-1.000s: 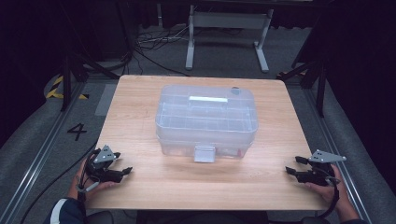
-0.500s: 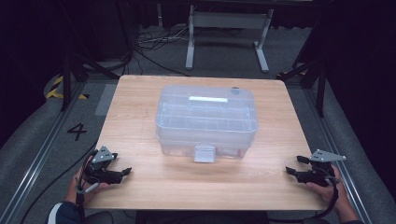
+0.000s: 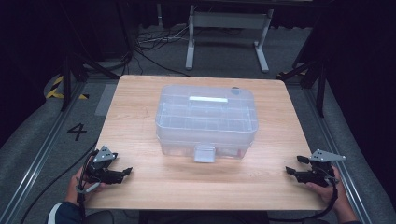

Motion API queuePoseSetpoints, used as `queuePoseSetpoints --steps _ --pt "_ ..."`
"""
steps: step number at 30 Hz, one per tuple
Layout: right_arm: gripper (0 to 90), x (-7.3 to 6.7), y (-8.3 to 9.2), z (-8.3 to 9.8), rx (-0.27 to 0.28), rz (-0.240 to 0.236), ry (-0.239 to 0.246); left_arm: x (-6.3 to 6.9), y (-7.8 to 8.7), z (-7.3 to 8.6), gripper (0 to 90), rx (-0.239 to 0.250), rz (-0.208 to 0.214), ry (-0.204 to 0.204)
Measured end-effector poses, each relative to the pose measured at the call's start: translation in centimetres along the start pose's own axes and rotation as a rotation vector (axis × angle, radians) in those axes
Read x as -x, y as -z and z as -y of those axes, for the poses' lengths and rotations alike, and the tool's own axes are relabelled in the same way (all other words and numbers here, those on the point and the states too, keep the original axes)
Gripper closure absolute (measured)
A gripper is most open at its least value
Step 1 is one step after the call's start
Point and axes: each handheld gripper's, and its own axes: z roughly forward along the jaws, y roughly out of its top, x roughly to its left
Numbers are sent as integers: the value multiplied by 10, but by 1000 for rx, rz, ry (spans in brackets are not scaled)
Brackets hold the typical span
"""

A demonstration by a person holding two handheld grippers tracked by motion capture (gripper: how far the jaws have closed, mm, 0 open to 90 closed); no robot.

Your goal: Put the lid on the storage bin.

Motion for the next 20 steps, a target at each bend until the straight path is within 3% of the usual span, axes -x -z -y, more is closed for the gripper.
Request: queuePoseSetpoints --steps 20 --pt "255 0 -1 -1 -2 4 -3 1 0 -1 141 -5 -6 5"
